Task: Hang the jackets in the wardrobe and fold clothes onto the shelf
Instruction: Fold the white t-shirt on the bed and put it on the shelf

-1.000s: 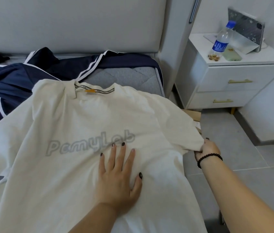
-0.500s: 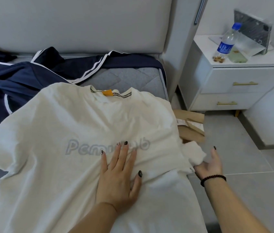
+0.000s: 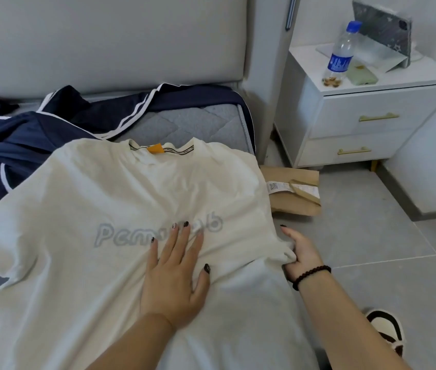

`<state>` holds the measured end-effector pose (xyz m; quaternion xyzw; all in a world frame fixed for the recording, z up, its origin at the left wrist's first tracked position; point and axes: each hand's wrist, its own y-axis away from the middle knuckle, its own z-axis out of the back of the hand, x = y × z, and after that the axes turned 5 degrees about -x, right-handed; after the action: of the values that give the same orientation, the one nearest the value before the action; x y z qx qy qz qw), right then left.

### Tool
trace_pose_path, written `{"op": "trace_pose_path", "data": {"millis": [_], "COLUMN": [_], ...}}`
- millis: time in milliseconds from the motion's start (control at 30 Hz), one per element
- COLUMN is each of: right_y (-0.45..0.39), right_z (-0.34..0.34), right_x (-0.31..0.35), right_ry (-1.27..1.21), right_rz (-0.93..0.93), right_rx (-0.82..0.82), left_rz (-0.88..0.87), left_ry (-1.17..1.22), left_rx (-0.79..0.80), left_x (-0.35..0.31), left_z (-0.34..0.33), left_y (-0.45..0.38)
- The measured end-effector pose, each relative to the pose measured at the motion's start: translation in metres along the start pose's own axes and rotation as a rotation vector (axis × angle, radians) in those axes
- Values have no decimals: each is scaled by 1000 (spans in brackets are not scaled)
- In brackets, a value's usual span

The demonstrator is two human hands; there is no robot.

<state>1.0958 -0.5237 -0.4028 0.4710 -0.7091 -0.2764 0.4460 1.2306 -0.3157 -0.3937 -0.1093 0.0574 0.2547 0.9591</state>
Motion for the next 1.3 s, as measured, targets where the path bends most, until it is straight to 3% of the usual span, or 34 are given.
{"op": "trace_pose_path", "data": {"millis": [133, 367, 433, 500, 633, 733, 833, 900, 1000, 1200, 1300], "right_y": [12, 27, 28, 25, 9, -5, -12, -8, 0, 22, 27], "right_z": [15, 63, 68, 65, 53, 48, 50, 55, 64, 54, 43], "right_x": [-10, -30, -33, -30, -2, 16, 19, 20, 24, 32, 40], "right_ry": [-22, -186, -195, -160, -87, -86, -39, -49, -51, 150, 30], "right_rz": [105, 229, 180, 115, 102, 144, 141, 137, 143, 67, 97], "right_rx": [117, 132, 125, 135, 63, -30, -96, -90, -92, -167, -173], "left_rz": [10, 151, 162, 104, 190, 120, 18, 45, 159, 222, 234], "left_ry": [40, 307, 421, 393, 314, -7, -227, -277, -94, 627, 818], "left_rx": [-19, -306, -150, 18, 132, 315, 335, 389, 483, 695, 723], "left_x": [0, -37, -64, -87, -113, -133, -151, -154, -154, -152, -140], "left_z": [-1, 26, 29, 27, 28, 30, 29, 25, 25, 36, 39], "left_y": [2, -29, -33, -33, -68, -81, -63, -49, -37, -4, 11]}}
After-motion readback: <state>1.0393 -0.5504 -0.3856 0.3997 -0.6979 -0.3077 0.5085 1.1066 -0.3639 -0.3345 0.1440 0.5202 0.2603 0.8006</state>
